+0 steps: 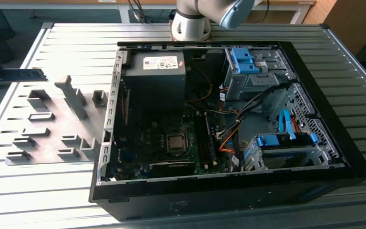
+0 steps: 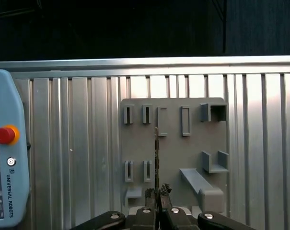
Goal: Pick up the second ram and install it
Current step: 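Pick up the second ram and move it above second insertion slot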
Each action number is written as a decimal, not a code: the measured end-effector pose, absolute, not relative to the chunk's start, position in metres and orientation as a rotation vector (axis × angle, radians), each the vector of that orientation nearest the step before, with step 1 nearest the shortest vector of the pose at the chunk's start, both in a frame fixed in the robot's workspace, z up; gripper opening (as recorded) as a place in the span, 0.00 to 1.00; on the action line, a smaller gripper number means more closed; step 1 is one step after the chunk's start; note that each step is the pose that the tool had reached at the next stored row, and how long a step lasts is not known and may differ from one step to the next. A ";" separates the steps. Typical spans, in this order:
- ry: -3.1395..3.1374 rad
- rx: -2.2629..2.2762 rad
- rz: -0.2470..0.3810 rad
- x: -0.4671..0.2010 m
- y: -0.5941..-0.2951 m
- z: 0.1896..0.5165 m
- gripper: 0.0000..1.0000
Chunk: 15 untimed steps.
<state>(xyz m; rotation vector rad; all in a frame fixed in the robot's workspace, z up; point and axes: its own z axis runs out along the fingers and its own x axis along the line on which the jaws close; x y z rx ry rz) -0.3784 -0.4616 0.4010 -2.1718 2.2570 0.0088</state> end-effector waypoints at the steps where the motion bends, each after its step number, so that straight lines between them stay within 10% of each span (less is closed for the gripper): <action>1: 2.257 -2.172 0.009 -0.376 -0.462 0.401 0.14; 15: 2.257 -2.172 0.009 -0.345 -0.462 0.401 0.14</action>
